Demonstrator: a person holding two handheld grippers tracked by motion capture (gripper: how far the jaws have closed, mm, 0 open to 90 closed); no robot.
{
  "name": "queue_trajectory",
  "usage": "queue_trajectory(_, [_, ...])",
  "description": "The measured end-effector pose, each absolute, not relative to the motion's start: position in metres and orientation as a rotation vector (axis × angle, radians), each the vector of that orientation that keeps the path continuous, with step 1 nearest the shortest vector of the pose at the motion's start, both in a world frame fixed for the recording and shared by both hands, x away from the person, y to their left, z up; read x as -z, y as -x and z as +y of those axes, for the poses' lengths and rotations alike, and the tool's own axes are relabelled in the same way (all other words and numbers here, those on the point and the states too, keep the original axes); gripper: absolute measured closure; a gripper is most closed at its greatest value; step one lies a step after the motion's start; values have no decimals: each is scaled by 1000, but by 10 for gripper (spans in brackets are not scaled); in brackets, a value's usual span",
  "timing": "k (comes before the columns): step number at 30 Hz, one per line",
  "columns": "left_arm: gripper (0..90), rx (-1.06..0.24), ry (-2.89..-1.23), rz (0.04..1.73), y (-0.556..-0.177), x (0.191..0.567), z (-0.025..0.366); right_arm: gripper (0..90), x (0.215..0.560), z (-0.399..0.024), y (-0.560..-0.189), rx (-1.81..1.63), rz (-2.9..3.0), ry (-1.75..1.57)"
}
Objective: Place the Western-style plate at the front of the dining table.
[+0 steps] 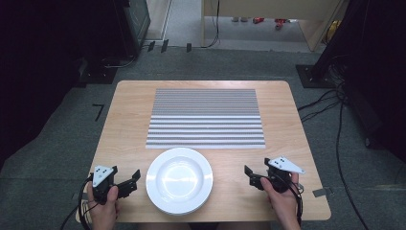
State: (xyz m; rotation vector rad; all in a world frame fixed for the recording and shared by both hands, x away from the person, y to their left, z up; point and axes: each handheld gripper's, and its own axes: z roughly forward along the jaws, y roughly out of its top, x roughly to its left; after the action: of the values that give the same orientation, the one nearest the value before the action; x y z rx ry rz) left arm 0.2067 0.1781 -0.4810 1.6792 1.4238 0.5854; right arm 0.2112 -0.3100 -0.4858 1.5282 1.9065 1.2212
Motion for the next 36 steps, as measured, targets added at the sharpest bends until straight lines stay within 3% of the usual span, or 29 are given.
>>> queue_trajectory(33, [110,-524,-1762,1328,-201,486,138,152,490,-262,-212,-1355,1943,-1500])
queue_trajectory(36, [111,-515,-1772,1321,-201,487,134,242,491,-254,-211,-1336,1919,-1501])
